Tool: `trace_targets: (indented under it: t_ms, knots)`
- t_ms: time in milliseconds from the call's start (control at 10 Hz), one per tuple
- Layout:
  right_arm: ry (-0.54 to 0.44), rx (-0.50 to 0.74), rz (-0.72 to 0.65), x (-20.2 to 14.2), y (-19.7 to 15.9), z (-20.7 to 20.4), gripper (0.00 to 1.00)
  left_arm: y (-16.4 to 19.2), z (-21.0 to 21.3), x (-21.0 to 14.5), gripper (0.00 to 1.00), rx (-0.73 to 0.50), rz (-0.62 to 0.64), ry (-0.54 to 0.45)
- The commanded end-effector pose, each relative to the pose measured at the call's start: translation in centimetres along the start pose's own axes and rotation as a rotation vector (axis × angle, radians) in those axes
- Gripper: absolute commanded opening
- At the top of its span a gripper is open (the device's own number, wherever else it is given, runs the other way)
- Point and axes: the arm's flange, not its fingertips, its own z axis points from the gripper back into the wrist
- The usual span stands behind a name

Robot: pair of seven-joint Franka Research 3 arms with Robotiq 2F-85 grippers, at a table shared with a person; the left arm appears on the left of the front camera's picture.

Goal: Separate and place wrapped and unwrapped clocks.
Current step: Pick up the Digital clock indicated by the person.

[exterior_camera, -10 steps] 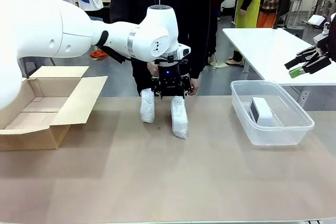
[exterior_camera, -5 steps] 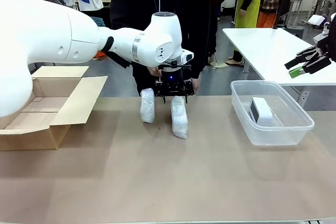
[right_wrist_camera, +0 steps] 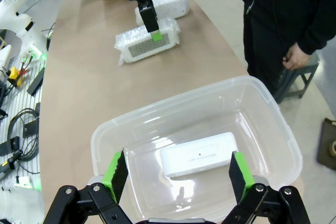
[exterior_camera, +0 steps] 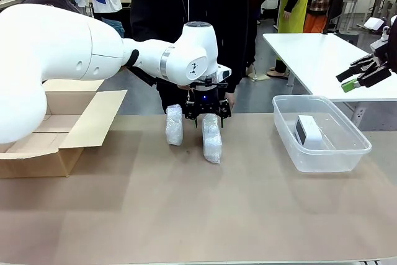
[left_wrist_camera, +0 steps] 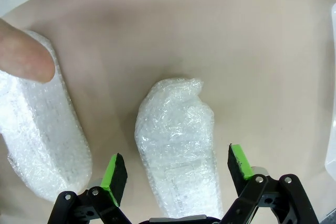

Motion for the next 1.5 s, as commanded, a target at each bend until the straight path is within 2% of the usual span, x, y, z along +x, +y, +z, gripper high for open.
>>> trace_targets:
  t_ms: [0, 300, 400, 500, 600, 700, 800, 900, 1000, 1100, 1200, 1300, 1400]
  knots:
    - [0.005, -0.01, -0.007, 0.1, 0.1, -0.2, 1.0, -0.8, -0.3, 1.4, 1.0, -0.008, 0.001, 0.017]
    - [0.005, -0.01, -0.007, 0.1, 0.1, -0.2, 1.0, -0.6, -1.6, 1.8, 1.0, -0.002, 0.01, 0.04]
    - [0.005, -0.01, -0.007, 0.1, 0.1, -0.2, 1.0, -0.5, -1.6, 1.7, 1.0, 0.011, -0.019, 0.016]
    - [0.005, -0.01, -0.007, 0.1, 0.1, -0.2, 1.0, -0.5, -1.5, 1.6, 0.8, 0.023, -0.035, 0.002]
    - [0.005, -0.01, -0.007, 0.1, 0.1, -0.2, 1.0, -0.4, -1.5, 1.6, 0.8, 0.032, -0.042, 0.022]
    - [0.005, -0.01, -0.007, 0.1, 0.1, -0.2, 1.0, -0.4, -1.5, 1.6, 0.6, 0.032, -0.039, 0.022]
    - [0.005, -0.01, -0.007, 0.1, 0.1, -0.2, 1.0, -0.4, -1.4, 1.6, 0.75, 0.032, -0.042, 0.023]
    - [0.005, -0.01, -0.007, 0.1, 0.1, -0.2, 1.0, -0.3, -1.3, 1.6, 0.4, 0.038, -0.039, 0.025]
    - [0.005, -0.01, -0.007, 0.1, 0.1, -0.2, 1.0, -0.2, -1.3, 1.6, 0.56, 0.038, -0.039, 0.026]
    - [0.005, -0.01, -0.007, 0.1, 0.1, -0.2, 1.0, -0.2, -1.3, 1.6, 0.21, 0.039, -0.039, 0.029]
    - [0.005, -0.01, -0.007, 0.1, 0.1, -0.2, 1.0, -0.2, -1.2, 1.7, 0.36, 0.044, -0.038, 0.032]
    - [0.005, -0.01, -0.007, 0.1, 0.1, -0.2, 1.0, -0.1, -1.2, 1.7, 0.01, 0.043, -0.04, 0.032]
    - [0.005, -0.01, -0.007, 0.1, 0.1, -0.2, 1.0, -0.1, -1.1, 1.7, 0.16, 0.044, -0.044, 0.033]
